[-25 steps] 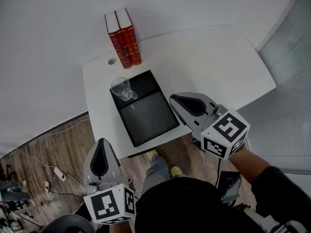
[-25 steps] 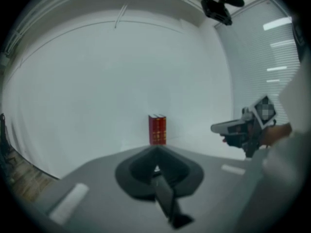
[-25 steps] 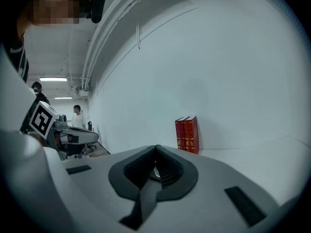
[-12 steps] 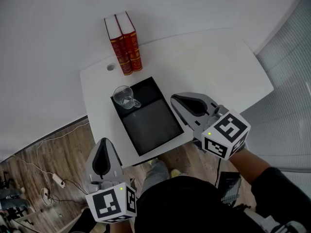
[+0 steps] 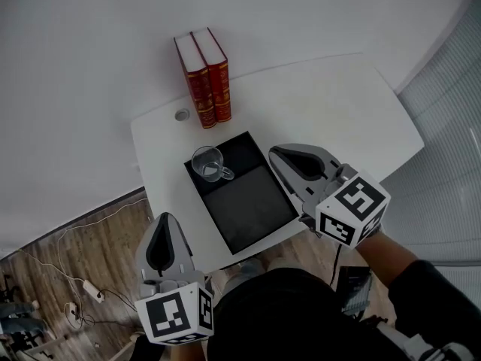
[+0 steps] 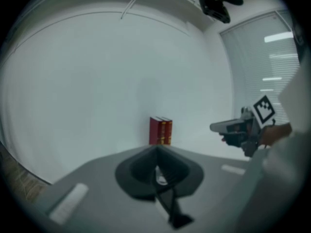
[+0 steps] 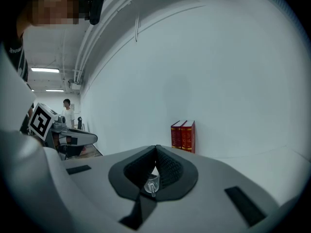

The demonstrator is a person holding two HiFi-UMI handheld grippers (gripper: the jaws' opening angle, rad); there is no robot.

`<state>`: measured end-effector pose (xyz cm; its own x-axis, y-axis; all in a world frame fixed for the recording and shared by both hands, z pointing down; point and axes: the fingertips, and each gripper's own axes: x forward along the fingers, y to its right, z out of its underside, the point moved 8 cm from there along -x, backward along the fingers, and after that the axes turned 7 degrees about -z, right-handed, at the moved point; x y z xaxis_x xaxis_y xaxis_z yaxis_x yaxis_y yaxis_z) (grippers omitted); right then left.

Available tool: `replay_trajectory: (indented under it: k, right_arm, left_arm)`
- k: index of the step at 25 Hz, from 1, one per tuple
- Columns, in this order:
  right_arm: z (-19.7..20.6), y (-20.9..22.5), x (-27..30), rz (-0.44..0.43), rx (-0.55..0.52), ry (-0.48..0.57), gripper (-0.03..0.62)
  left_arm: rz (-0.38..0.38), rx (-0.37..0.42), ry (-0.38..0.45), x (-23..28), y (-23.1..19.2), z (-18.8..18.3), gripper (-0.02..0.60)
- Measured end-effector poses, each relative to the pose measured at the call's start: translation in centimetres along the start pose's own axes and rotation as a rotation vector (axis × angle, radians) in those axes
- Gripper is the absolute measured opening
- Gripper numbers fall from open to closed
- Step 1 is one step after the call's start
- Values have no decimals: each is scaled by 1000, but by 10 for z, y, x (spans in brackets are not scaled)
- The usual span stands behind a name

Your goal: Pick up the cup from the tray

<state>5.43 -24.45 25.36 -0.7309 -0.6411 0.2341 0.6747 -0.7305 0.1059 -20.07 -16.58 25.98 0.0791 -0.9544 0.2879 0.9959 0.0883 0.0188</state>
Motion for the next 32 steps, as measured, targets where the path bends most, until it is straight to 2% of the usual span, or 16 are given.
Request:
replay_trajectory:
  k: [6,10,16,32]
  right_arm:
    - [-2,-5,17,15,-17,2,14]
    - [-5,-8,21,24,-20,-1,14]
    - [-3,-9,19,37,-24,2,14]
    - [4,2,11,35,-10,-7,14]
  left_arm:
    - [8,-3,24,15,-21,1,3]
    - [10,-6,12,26,-27,8,3]
    - [58,-12,20,34,-24,15,3]
    - [91,-5,12,45,-6,21,3]
